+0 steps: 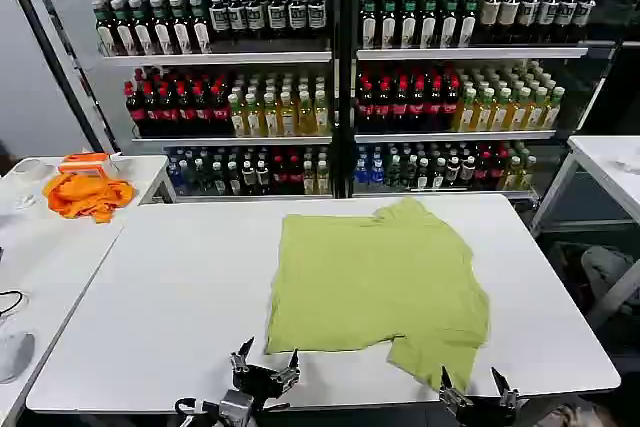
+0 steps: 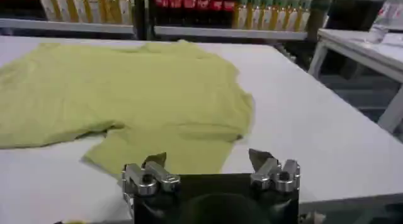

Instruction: Fold and organize the clothes.

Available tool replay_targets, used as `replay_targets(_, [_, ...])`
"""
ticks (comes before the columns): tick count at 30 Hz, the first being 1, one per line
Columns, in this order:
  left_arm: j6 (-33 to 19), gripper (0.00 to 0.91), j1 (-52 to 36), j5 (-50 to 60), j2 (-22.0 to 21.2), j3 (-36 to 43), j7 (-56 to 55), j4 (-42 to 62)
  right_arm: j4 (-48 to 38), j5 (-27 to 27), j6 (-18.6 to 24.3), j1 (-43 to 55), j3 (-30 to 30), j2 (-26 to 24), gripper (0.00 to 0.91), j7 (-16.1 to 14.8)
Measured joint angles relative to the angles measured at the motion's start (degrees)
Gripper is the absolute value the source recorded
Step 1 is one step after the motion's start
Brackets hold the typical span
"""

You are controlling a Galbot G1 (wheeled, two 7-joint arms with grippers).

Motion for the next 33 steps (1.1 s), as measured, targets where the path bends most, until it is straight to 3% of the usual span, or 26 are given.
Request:
replay_targets(1, [0.1,0.393,-0.3,-0.2,0.0,0.0,-0.1,0.3,-0.1,0.1,-0.1,0.1,-0.1,0.1,0.907,0.0])
replay_targets(2, [0.1,0.121,-0.6,-0.4,0.1,0.0,-0.1,0.5,-0.3,0.3,-0.1,0.2,-0.3,0.2,0.685,0.1])
replay_targets(3, [0.2,0.03,-0.7,-0.6,0.1,0.0,-0.1,0.7,-0.4,0.4,-0.1,0.3,-0.4,0.3,0.453,0.2])
replay_targets(4, [0.2,0.02,-0.9,-0.9,0.2,0.0,-0.1,0.7,-0.6,0.6,-0.2,0.3,-0.5,0.4,0.101,0.4])
replay_targets(5, [0.3,0.02,-1.0,-1.2,0.3,0.0,-0.1,0.8,-0.8,0.8,-0.3,0.4,-0.6,0.4,0.01,0.5])
replay_targets(22, [0.9,0.02,-1.4,-3.9,2.2,0.3,1.6,0.5,-1.7,4.4,-1.3,0.6,-1.4,1.7,0.0,0.5])
replay_targets(33, [-0.2,0.02,0.1,-5.2,3.2,-0.4,2.9,-1.4,1.3,3.7,0.4,-1.6,-0.8,1.6,0.0,-0.4])
